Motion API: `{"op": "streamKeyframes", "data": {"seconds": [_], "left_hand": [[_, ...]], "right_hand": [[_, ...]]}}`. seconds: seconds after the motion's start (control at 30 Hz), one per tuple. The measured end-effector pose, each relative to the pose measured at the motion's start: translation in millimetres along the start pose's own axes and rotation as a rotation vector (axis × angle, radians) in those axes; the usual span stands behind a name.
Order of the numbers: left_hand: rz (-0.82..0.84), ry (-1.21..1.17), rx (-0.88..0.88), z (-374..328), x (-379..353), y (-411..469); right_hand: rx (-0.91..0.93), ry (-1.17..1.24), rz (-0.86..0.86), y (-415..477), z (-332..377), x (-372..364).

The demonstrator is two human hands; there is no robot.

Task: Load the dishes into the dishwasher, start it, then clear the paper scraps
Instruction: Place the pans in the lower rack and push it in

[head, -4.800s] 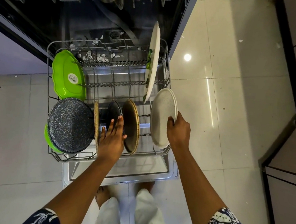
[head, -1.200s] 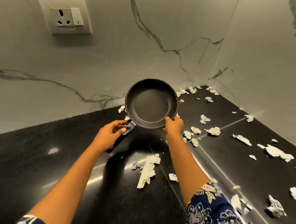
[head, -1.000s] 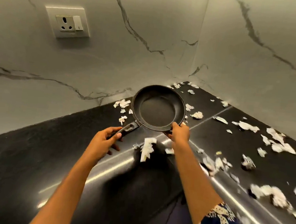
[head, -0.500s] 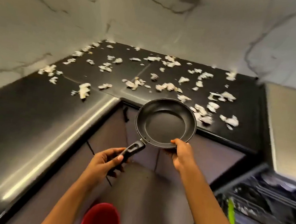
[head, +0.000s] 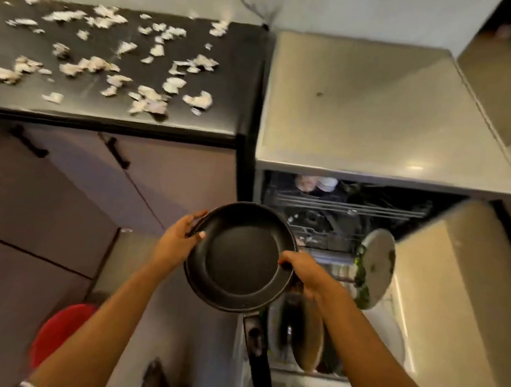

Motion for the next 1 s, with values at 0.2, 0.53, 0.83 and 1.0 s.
{"op": "streamKeyframes", "data": {"seconds": [0.2,0.53,0.83,1.0], "left_hand": [[-0.124,-0.198,0.135,36.5,-114.1,-29.6],[-0.189,-0.588,0.288,81.8,-183.8,-47.8],[0.082,-0.955,0.516,94.8,-177.0,11.3],[0.143,-0.714,0.477,99.5,-209.2,42.8]], "right_hand": [[-0.063,0.309,0.223,-11.5,-94.9,95.6],[-0.088,-0.060,0.317,7.4,-185.4,131.9],[0.383,-0.709,0.241,66.2,-111.8,185.8],[0.637,-1.022,0.106,110.1,-74.2,213.1]]}}
Point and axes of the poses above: each hand's wrist, its own y-axis towards the middle knuckle, its own x-axis out of the back of the hand, z = x × y, the point moved 5 cm from there along y, towards the middle knuckle, and after that the axes turned 5 degrees about -y, right-handed, at the moved point
